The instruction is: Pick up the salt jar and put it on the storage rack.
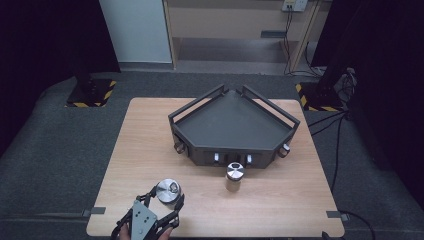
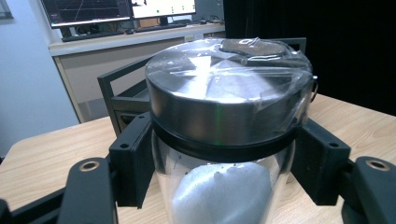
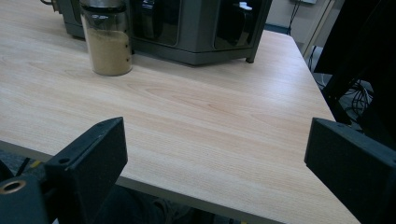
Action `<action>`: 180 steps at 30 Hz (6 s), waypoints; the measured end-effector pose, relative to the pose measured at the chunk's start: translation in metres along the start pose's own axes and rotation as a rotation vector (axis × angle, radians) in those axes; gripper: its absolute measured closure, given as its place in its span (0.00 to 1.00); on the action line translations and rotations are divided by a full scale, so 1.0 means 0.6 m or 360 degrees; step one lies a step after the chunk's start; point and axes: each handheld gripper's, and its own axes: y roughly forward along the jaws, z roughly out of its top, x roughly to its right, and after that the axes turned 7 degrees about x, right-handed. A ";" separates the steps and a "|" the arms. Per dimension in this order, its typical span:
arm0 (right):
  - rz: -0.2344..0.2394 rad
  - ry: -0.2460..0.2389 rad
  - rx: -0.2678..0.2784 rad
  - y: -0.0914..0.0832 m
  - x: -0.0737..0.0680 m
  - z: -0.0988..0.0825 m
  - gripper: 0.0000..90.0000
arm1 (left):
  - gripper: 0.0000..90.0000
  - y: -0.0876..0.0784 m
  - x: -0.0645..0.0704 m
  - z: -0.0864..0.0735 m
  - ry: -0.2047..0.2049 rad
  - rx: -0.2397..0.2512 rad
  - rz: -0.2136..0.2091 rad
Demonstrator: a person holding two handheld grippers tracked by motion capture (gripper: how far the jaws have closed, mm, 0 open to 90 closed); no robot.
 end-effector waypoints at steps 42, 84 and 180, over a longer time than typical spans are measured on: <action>-0.0008 0.0035 -0.0012 0.005 0.004 0.000 0.07 | 0.34 0.239 -0.048 0.134 0.0100 0.0066 -0.0050; -0.0016 0.0042 -0.0035 0.008 0.008 0.000 0.07 | 0.34 0.502 -0.061 0.091 0.0043 -0.0259 0.0180; 0.0017 -0.0002 -0.0008 0.005 0.002 0.001 0.06 | 0.00 0.279 -0.042 0.057 -0.0024 -0.0154 -0.0034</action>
